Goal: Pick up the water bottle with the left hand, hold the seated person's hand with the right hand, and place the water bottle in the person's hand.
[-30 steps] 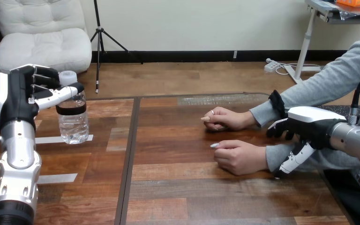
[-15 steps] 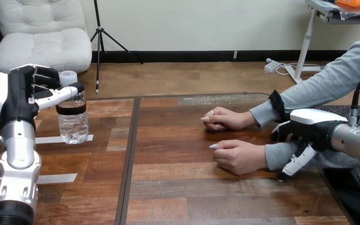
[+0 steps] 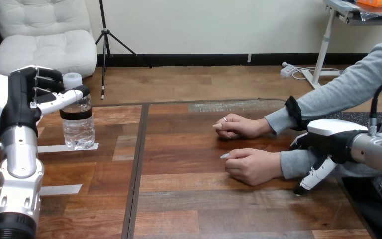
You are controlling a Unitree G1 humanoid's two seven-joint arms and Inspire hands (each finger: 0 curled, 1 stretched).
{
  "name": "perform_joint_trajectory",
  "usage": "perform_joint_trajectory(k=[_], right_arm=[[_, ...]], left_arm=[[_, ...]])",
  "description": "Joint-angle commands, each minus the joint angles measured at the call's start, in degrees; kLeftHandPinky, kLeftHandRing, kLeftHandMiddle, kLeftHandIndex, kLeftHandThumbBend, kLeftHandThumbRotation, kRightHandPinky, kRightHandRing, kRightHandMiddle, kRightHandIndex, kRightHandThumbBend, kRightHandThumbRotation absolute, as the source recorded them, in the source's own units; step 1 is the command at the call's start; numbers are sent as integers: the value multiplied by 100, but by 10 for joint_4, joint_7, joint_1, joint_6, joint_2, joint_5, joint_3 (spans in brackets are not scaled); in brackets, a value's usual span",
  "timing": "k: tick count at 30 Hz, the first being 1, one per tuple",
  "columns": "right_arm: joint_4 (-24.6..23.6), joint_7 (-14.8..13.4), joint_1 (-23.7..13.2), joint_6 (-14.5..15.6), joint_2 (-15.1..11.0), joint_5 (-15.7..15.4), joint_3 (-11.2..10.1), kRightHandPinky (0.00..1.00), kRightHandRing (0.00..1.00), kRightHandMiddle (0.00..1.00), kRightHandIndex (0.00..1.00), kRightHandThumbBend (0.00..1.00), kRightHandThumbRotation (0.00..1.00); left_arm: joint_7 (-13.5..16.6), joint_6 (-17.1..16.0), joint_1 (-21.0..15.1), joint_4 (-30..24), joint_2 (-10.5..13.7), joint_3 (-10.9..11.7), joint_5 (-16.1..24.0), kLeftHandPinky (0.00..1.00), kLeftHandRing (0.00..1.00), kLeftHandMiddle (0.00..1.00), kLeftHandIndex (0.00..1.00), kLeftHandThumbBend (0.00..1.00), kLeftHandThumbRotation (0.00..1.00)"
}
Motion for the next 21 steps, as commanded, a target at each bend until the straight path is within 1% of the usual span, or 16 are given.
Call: perform_joint_trajectory(k=[1,6,10,15,18,21], right_arm=[[5,-20,-47,-2,13,-7,11,63,78,82,82,100,46],[9,-30,-45,0,17,-12,20,64,79,82,82,100,46],[10,-54,-39,-7,22,-21,31,64,79,81,81,100,49],[12,-71,-35,-16,27,-24,33,64,78,80,80,100,51],[13,-85,-32,-24,30,-29,40,64,77,80,80,100,52],[16,-92,-33,-26,32,-32,45,64,77,79,79,100,53]], left_arm=[[1,-6,-22,-42,7,7,-3,31,38,45,46,76,0],[1,-3,-21,-47,7,7,-3,31,38,45,46,76,0],[1,-4,-20,-49,7,7,-3,31,38,45,46,76,0],[0,-5,-20,-48,6,8,-5,31,38,45,46,76,0],[0,-6,-18,-50,6,8,-5,31,38,45,46,76,0],[-1,-7,-18,-49,6,8,-6,31,38,45,46,76,0]])
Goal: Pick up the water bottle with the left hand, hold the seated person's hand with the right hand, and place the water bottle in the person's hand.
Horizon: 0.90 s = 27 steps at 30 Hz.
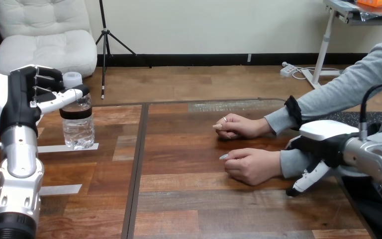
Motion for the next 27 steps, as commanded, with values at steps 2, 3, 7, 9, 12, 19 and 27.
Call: perform_joint_trajectory(k=[2,3,7,9,12,19,27], right_arm=[[0,-28,-31,-8,20,-6,11,64,77,79,79,100,54],[0,-30,-31,-7,21,-6,11,64,77,79,79,100,54],[1,-44,-28,-6,28,-8,14,64,76,79,78,100,54],[1,-52,-27,-7,30,-10,16,64,76,78,78,100,54],[1,-62,-27,-6,33,-12,20,63,75,78,77,100,52],[4,-73,-30,1,40,-18,26,60,72,76,76,100,49],[5,-88,-34,7,47,-26,32,58,70,73,73,100,46]], left_arm=[[-1,-9,-20,-42,6,9,-6,31,38,45,46,76,0],[-2,-9,-20,-42,6,9,-7,31,38,45,46,76,0],[-3,-8,-21,-41,5,10,-9,30,38,45,46,76,0],[-3,-8,-19,-44,4,10,-9,30,37,45,46,76,0],[-2,-8,-18,-46,4,9,-7,30,37,44,45,76,0],[0,-8,-17,-47,5,7,-3,30,37,44,46,76,0],[0,-2,-16,-52,3,9,-5,30,37,44,46,76,0]])
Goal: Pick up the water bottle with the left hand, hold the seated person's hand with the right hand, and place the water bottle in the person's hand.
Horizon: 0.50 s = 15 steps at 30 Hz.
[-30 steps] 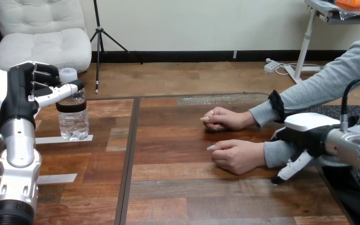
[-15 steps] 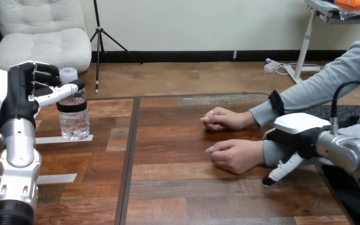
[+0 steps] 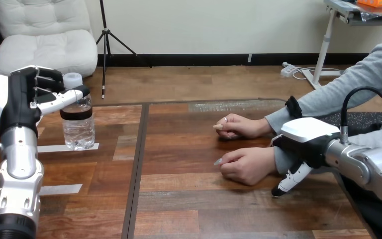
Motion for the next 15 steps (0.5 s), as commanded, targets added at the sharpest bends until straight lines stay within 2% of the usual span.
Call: perform_joint_trajectory(k=[1,11,15], right_arm=[[2,-16,-35,8,14,-4,7,58,69,73,73,100,46],[6,-29,-36,10,17,-6,8,54,65,69,70,97,37],[6,-27,-38,10,18,-3,7,52,63,68,68,96,34]], left_arm=[[4,-1,-20,-50,3,8,-4,30,37,44,46,76,0],[5,-6,-18,-50,4,6,-1,30,37,45,46,76,0],[5,-4,-16,-53,4,6,-1,30,38,45,46,76,0]])
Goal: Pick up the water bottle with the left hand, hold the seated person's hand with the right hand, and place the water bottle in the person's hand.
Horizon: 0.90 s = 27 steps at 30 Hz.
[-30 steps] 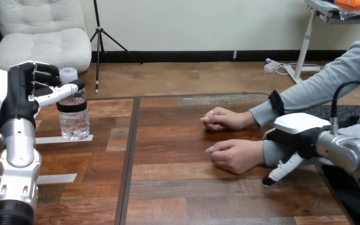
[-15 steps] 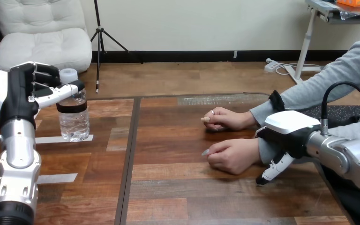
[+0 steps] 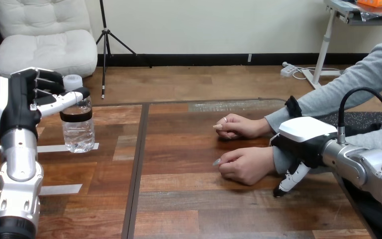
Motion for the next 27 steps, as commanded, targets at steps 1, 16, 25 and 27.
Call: perform_joint_trajectory(k=[1,16,25,27], right_arm=[[4,-11,-38,2,9,0,3,51,63,67,68,96,33],[9,24,-45,16,12,14,-5,46,57,65,65,98,25],[10,42,-47,27,12,21,-9,48,57,64,63,96,18],[11,46,-48,26,10,26,-13,47,55,61,62,94,14]], left_arm=[[6,-4,-24,-46,5,6,-1,30,38,45,46,76,0],[5,10,-19,-63,2,12,-8,30,38,44,46,76,0],[1,14,-15,-70,2,15,-12,30,38,44,46,75,0],[0,17,-13,-72,1,16,-13,30,38,44,46,75,0]])
